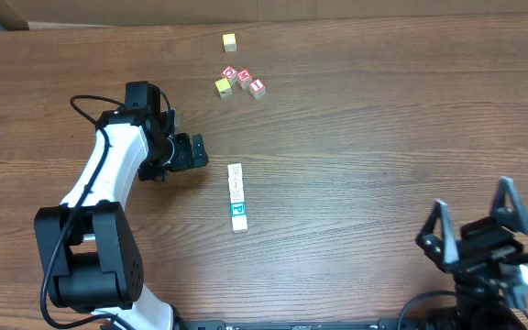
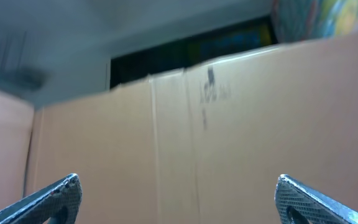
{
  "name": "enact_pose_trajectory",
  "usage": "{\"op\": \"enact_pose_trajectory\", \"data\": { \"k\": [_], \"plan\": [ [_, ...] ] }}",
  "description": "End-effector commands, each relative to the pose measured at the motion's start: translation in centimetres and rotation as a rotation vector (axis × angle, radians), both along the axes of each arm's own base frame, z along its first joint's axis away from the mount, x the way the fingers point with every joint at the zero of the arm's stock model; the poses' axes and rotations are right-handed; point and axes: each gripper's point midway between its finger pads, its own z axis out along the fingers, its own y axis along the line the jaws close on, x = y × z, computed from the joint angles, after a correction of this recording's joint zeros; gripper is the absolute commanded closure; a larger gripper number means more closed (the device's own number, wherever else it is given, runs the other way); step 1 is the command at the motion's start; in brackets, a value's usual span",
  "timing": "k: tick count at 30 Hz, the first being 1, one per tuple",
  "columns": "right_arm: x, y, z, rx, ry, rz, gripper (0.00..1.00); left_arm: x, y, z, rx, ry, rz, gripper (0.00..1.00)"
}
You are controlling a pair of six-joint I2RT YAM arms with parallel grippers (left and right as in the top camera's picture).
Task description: Flip 5 blocks
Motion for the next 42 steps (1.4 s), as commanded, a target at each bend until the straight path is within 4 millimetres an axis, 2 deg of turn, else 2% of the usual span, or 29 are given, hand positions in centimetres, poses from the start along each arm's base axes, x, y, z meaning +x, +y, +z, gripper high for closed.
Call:
{"op": "enact_pose_trajectory", "data": {
  "k": [1,7,9,12,16,25,31,42],
  "plan": [
    [1.2,0.7,-2.5,-0.076,0.051,-0.011,0.0,0.7,0.0,1.4,0.005,-0.047,-0.021,0.0],
    [4.5,0.7,-8.6,-0.094,0.327,-0.018,0.0,0.6,0.0,1.4,0.005,-0.046,-0.021,0.0],
    [5.4,0.5,-11.3,-0.111,0.441,-0.03,0.0,0.7,0.0,1.4,0.005,-0.047,-0.021,0.0],
    [6.2,0.1,-14.9,-0.121,0.592,-0.058,0.0,0.6,0.0,1.4,0.005,-0.046,-0.021,0.0],
    [6.4,-0.4,-18.0,-0.124,0.72,-0.082,0.0,0.6,0.0,1.4,0.005,-0.046,-0.021,0.0],
    [6.4,-0.5,-17.9,-0.126,0.715,-0.087,0.0,0.7,0.0,1.4,0.005,-0.047,-0.021,0.0],
    [6.4,-0.5,-17.9,-0.251,0.689,-0.132,0.0,0.6,0.0,1.4,0.005,-0.046,-0.021,0.0],
    [6.4,-0.5,-17.9,-0.243,0.691,-0.128,0.0,0.7,0.0,1.4,0.005,-0.047,-0.021,0.0]
  ]
}}
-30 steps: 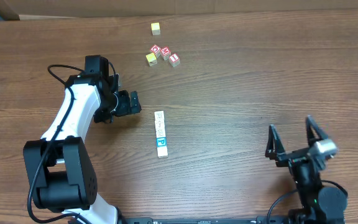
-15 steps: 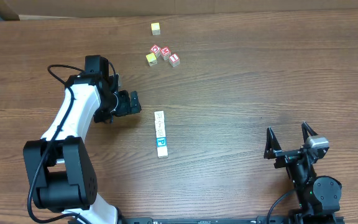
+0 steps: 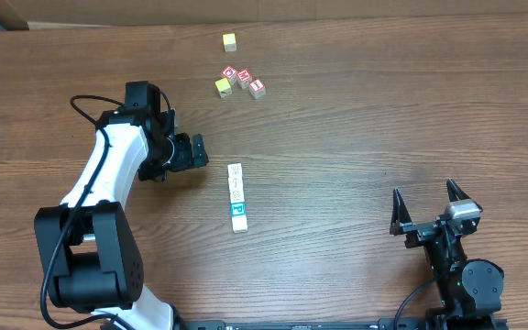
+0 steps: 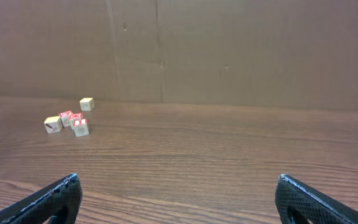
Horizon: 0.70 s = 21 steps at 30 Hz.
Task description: Flip 5 blocks
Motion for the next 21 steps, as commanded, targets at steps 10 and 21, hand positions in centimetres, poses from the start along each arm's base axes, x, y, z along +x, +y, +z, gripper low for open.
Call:
{"op": "enact_pose_trajectory", "data": {
  "k": [10,21],
  "plan": [
    [0.08,-0.33,-0.23,-0.012,-0.004,-0.018,0.0,0.65,-0.05,1.37,0.005,-0.047,-0.021,0.0],
    [0.08,-0.33,-0.23,-0.012,-0.004,-0.018,0.0,0.7,-0.09,1.82,0.006,-0.06,-0.022,0.0]
  ]
}}
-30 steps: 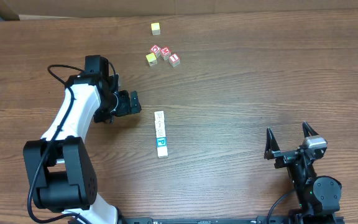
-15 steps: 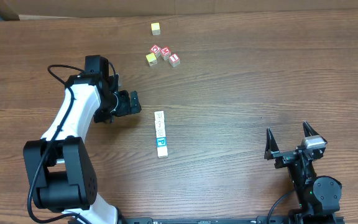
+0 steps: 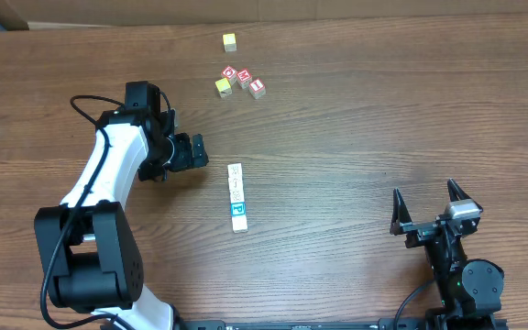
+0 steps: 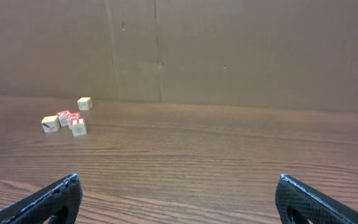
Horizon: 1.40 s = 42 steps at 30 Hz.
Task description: Flip 5 blocks
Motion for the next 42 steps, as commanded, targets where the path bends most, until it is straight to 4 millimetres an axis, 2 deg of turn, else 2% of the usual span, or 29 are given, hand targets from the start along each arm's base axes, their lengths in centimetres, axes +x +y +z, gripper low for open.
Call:
{"op": "enact_pose_trajectory", "data": {
  "k": [1,3,6,11,14,17,21,23,28,31,38,40,42],
  "plan": [
    [0.1,-0.2,-0.2,-0.004,-0.003,-0.012,0.0,0.7,-0.1,2.2,0.006,-0.07,-0.023,0.0],
    [0.1,-0.2,-0.2,-0.004,-0.003,-0.012,0.0,0.9,-0.1,3.4,0.008,-0.107,-0.024,0.0],
    [0.1,-0.2,-0.2,-0.004,-0.003,-0.012,0.0,0.9,-0.1,6.7,0.014,-0.201,-0.023,0.0],
    [0.1,-0.2,-0.2,-0.004,-0.003,-0.012,0.0,-0.3,-0.1,15.1,0.03,-0.448,-0.02,0.0],
    [0.1,-0.2,-0.2,-0.004,-0.003,-0.012,0.0,-2.4,-0.2,20.8,0.041,-0.627,-0.019,0.0],
    [0.1,-0.2,-0.2,-0.004,-0.003,-0.012,0.0,-4.8,-0.3,24.9,0.05,-0.764,-0.019,0.0],
    [0.1,-0.2,-0.2,-0.004,-0.003,-0.012,0.0,-8.0,-0.5,28.5,0.058,-0.893,-0.018,0.0],
    [0.1,-0.2,-0.2,-0.004,-0.003,-0.012,0.0,-9.2,-0.6,29.5,0.06,-0.93,-0.018,0.0],
    [0.1,-0.2,-0.2,-0.004,-0.003,-0.012,0.0,-12.3,-0.6,28.6,0.062,-0.895,-0.016,0.0],
    [0.1,-0.2,-0.2,-0.004,-0.003,-0.012,0.0,-13.7,-0.7,27.1,0.06,-0.87,-0.016,0.0],
    [0.1,-0.2,-0.2,-0.004,-0.003,-0.012,0.0,-16.1,-1.0,20.7,0.046,-0.812,-0.015,0.0],
    [0.1,-0.2,-0.2,-0.004,-0.003,-0.012,0.0,-16.3,-1.0,19.2,0.036,-0.819,0.003,0.0],
    [0.1,-0.2,-0.2,-0.004,-0.003,-0.012,0.0,-16.0,-1.0,18.6,0.026,-0.866,0.021,0.0]
  ]
}}
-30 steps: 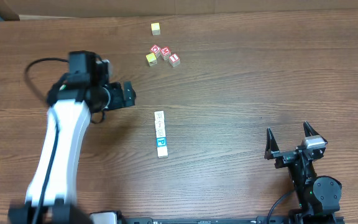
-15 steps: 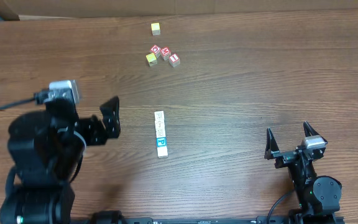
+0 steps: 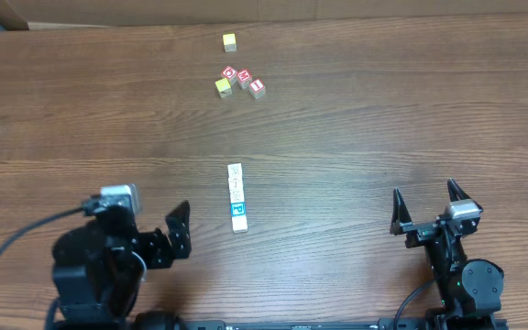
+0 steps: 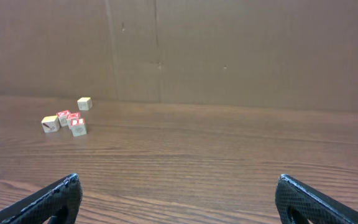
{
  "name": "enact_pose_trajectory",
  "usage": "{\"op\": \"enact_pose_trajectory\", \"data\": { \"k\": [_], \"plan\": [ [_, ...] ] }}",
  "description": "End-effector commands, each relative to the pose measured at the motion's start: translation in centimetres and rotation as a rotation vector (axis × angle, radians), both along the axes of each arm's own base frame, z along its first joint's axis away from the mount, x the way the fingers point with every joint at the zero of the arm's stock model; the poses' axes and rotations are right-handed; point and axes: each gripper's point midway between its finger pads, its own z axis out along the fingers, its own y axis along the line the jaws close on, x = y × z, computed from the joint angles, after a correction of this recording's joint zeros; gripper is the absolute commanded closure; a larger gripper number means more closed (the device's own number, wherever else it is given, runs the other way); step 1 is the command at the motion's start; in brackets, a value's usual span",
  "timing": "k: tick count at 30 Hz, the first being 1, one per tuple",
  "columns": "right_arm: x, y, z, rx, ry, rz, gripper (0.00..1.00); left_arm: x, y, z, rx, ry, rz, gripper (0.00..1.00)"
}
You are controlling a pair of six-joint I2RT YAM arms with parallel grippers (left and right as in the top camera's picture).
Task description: Flip 5 blocks
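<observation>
A short row of pale blocks [image 3: 236, 190] lies mid-table, its nearest block [image 3: 238, 212] showing a blue mark. At the far side sits a cluster of red-and-white blocks [image 3: 244, 78] [image 4: 73, 120] with a yellow one [image 3: 222, 86] [image 4: 51, 123], and a lone yellow block [image 3: 230, 41] [image 4: 85, 103] lies beyond them. My left gripper [image 3: 181, 234] is drawn back at the near left, open and holding nothing. My right gripper [image 3: 424, 209] [image 4: 178, 186] rests low at the near right, wide open, nothing between its fingers.
A brown cardboard wall [image 4: 229, 50] runs along the far edge of the wooden table [image 3: 383, 110]. Both arm bases stand at the near edge.
My left arm was stretched out beside the row of blocks at mid-left; now it is folded back at the near left edge. The right arm and all blocks are unchanged.
At first my right gripper was tilted up at the cardboard wall while the left gripper sat just left of the block row. The right gripper then lay low at the near right and stayed. The left arm has now withdrawn; no block has shifted.
</observation>
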Motion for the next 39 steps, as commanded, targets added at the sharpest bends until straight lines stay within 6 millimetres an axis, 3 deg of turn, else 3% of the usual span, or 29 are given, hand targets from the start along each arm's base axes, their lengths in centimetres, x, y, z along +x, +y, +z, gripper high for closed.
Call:
{"op": "enact_pose_trajectory", "data": {
  "k": [1,4,8,12,17,23,34,39],
  "plan": [
    [0.1,-0.2,-0.2,-0.004,-0.003,-0.012,0.0,0.3,-0.1,-0.6,-0.026,-0.087,0.012,0.0],
    [0.1,-0.2,-0.2,-0.004,-0.003,-0.012,0.0,1.6,-0.3,1.7,-0.042,-0.289,0.003,0.0],
    [0.1,-0.2,-0.2,-0.004,-0.003,-0.012,0.0,1.9,-1.0,7.2,-0.035,-0.629,-0.048,0.0],
    [0.1,-0.2,-0.2,-0.004,-0.003,-0.012,0.0,0.1,-1.4,12.0,-0.013,-0.957,-0.079,0.0],
    [0.1,-0.2,-0.2,-0.004,-0.003,-0.012,0.0,-2.7,-1.5,14.0,0.015,-1.221,-0.086,0.0],
    [0.1,-0.2,-0.2,-0.004,-0.003,-0.012,0.0,-2.7,-1.4,13.2,0.021,-1.306,-0.085,0.0],
    [0.1,-0.2,-0.2,-0.004,-0.003,-0.012,0.0,0.9,0.0,6.3,-0.018,-1.185,-0.001,0.0],
    [0.1,-0.2,-0.2,-0.004,-0.003,-0.012,0.0,2.2,0.7,4.2,-0.02,-1.082,0.041,0.0]
  ]
}}
